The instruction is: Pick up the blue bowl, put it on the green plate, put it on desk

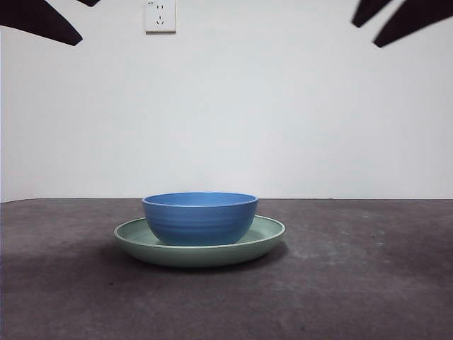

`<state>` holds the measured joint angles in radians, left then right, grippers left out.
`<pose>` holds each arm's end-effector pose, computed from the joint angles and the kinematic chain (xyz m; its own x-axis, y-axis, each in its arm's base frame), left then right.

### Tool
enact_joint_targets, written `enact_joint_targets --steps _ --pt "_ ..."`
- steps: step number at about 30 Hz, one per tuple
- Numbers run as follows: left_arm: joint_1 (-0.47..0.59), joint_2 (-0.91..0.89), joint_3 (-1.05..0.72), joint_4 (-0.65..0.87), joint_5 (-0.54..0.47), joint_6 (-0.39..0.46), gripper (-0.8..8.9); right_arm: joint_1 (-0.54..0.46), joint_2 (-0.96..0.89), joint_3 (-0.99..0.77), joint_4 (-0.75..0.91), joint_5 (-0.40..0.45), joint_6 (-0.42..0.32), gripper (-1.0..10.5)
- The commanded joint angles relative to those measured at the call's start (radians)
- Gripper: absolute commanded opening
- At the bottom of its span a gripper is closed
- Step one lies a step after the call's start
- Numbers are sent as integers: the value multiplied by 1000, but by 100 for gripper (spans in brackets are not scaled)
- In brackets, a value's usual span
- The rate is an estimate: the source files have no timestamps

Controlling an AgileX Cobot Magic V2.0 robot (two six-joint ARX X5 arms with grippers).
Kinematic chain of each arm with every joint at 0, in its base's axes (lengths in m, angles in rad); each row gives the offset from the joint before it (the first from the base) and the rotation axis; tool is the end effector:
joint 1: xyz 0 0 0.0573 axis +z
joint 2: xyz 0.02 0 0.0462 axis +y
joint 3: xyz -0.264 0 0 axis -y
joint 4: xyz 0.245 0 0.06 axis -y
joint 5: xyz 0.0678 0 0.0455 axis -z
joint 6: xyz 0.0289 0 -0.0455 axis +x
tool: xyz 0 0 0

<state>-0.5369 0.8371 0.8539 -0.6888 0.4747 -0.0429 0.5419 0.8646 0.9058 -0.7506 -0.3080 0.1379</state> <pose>0.1310 -0.0934 0.3055 0.3643 -0.7488 -0.5537 0.7386 0.5945 -0.3179 0.1354 0.0918 0.3123 0.4631 0.6326 -0.6207 -0.6053 0.7373 0.2999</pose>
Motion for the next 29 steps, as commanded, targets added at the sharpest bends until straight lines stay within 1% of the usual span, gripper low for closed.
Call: enact_joint_targets --steps 1,5,8,24,25,26,27,28,29 --pt "-4 6 6 7 4 5 218 13 -50 -62 12 -28 -6 176" --pt "-4 6 6 5 4 5 218 13 -127 -158 16 -48 6 176" --pt "-4 6 6 4 4 5 218 13 -160 -192 16 -85 8 176" --pt "-4 6 6 3 4 5 212 13 -174 -198 20 -88 8 175" --pt "-4 6 6 3 4 6 198 13 -174 -198 20 -88 8 164" --pt "-4 6 6 3 4 6 146 13 -174 -198 19 -88 8 115" --pt "-4 6 6 3 4 6 70 13 -174 -198 18 -88 8 46" --pt "-4 6 6 3 4 6 9 13 -174 -198 18 -86 7 1" --pt "-4 6 6 3 4 6 14 13 -174 -198 18 -85 7 11"
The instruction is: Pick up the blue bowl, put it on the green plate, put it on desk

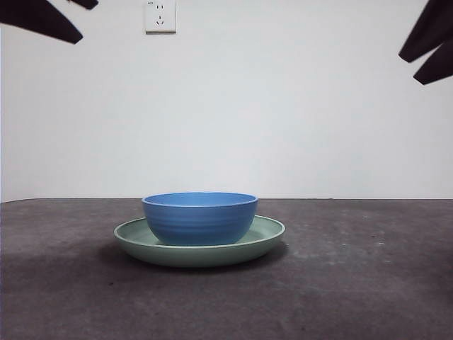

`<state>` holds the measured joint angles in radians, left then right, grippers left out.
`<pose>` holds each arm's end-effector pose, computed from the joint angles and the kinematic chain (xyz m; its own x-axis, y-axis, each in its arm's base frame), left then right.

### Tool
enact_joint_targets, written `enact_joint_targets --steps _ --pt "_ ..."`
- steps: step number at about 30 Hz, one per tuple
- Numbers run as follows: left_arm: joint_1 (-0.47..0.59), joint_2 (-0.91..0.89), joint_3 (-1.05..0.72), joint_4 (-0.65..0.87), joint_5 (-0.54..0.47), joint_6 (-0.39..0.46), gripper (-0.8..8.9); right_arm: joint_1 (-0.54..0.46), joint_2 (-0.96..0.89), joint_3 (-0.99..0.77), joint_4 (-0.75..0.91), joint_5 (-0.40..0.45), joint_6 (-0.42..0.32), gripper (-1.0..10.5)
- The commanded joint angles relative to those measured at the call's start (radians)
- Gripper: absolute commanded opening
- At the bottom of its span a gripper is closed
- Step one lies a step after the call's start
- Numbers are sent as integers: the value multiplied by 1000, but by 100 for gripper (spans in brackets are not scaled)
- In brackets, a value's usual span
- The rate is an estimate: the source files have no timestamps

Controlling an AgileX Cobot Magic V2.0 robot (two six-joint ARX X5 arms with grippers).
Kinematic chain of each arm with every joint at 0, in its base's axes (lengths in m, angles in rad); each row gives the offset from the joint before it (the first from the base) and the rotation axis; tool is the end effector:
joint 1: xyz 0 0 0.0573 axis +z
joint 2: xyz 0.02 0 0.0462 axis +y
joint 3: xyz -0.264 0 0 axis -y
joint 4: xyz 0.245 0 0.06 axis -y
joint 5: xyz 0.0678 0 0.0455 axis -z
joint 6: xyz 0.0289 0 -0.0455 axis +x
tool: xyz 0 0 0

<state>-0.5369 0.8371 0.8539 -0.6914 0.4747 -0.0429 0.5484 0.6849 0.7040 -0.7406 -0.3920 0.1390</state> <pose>0.1309 -0.0933 0.3053 0.3631 -0.7480 -0.5555 0.7379 0.5949 -0.3187 0.1054 0.0774 0.2727 0.3930 0.6877 -0.6104 -0.6415 0.6806 0.3539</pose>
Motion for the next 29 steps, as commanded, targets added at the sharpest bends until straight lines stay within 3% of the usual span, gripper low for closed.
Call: enact_joint_targets --steps 1,26,29 --pt "-4 6 6 5 4 6 14 6 6 4 8 0 6 11" --pt "-3 -3 6 11 4 9 15 6 5 5 15 0 6 11" --pt "31 -47 6 39 -55 102 15 6 5 5 15 0 6 11"
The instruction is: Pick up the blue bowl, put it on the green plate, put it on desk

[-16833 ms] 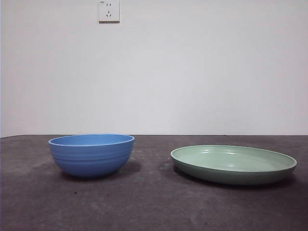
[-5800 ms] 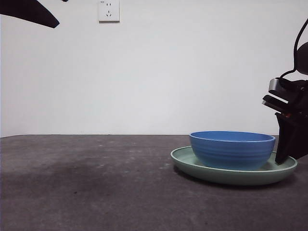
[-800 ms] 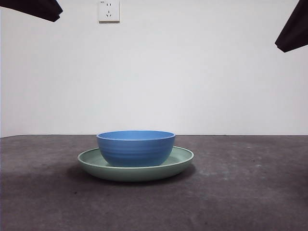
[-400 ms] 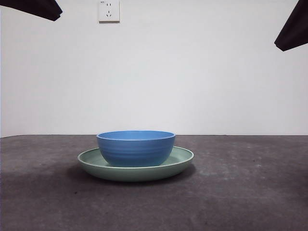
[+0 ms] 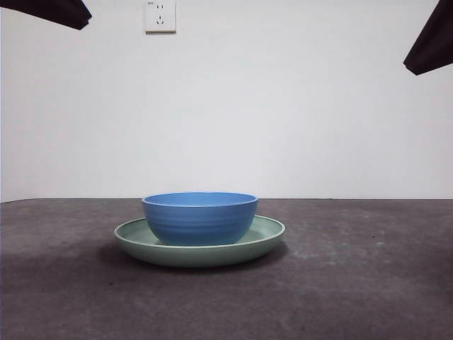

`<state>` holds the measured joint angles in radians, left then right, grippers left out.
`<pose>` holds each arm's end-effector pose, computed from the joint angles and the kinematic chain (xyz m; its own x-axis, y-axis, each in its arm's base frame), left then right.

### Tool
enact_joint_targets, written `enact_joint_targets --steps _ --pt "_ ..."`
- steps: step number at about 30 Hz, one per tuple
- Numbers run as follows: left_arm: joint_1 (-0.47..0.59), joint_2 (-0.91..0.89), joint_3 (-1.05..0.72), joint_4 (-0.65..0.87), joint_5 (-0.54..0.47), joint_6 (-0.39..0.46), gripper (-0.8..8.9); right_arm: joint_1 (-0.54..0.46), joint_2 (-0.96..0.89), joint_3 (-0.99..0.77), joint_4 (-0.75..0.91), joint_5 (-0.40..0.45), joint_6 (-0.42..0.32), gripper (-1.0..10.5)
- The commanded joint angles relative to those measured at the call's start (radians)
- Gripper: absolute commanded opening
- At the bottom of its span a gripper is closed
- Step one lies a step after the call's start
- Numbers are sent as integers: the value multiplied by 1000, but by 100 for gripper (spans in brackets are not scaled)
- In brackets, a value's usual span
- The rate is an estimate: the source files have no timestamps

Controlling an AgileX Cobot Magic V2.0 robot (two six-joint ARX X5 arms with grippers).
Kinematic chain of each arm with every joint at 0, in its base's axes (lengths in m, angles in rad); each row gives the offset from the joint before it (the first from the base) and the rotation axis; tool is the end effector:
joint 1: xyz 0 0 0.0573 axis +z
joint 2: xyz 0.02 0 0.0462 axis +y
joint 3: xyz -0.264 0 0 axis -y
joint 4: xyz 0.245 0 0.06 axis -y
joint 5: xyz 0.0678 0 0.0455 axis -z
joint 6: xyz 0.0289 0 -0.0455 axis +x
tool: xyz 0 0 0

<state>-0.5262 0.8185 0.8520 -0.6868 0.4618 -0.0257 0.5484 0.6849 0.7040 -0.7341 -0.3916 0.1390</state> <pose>0.1292 -0.0899 0.3075 0.3910 -0.7423 -0.5441 0.7418 0.6041 -0.2911 0.1058 0.0776 0.2732 0.3966 0.6895 -0.6060 -0.6433 0.6797 0.3524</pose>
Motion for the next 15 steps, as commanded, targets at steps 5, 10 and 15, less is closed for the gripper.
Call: enact_joint_targets --steps 5,10,15 --pt "155 -135 -14 261 -165 98 15 6 5 5 8 -1 6 11" --pt "316 -283 -134 524 -286 112 15 6 5 5 8 -1 6 11" --pt "426 -443 -315 654 -394 112 15 6 5 5 8 -1 6 11"
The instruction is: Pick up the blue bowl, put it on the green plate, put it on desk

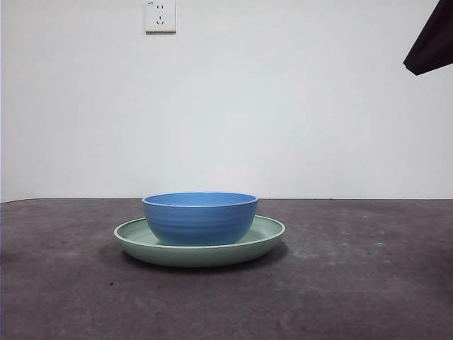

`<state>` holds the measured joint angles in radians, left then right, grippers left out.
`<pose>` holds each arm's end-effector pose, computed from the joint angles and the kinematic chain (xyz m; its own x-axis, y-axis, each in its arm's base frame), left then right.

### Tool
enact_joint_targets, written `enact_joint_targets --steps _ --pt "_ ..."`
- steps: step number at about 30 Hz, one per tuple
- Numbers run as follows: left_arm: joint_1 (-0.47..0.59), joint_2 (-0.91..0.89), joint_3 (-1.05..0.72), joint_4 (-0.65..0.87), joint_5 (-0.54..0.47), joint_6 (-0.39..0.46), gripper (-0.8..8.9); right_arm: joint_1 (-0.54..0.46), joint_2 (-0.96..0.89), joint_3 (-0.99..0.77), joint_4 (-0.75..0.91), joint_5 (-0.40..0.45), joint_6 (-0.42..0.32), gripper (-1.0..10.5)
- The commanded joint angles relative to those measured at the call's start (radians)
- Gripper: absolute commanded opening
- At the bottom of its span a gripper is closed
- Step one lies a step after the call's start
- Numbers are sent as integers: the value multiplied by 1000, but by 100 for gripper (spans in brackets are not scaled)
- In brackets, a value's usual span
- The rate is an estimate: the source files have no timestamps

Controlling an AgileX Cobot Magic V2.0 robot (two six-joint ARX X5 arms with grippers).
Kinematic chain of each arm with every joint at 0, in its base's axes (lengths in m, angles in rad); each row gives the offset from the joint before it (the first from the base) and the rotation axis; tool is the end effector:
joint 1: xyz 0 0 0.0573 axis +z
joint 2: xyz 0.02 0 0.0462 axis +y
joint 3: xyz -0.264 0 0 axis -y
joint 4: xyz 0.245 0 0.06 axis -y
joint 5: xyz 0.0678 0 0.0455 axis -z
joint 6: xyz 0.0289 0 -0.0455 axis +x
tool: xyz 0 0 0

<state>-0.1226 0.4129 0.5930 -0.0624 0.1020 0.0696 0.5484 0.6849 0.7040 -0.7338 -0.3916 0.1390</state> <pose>0.1032 -0.0157 0.3237 0.9681 -0.2219 0.1168 0.2134 0.9736 0.0810 0.1058 0.0776 0.2732 0.3968 0.6896 -0.6058 -0.6433 0.6797 0.3524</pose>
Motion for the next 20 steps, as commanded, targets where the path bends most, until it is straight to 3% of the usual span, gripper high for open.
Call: enact_joint_targets --steps 1,10,20 --pt "37 -67 -95 43 -51 17 15 6 5 5 8 -1 6 11" --pt "94 -288 -391 55 -63 2 15 6 5 5 8 -1 6 11" --pt "93 -405 -552 45 -63 -11 15 6 5 5 8 -1 6 11"
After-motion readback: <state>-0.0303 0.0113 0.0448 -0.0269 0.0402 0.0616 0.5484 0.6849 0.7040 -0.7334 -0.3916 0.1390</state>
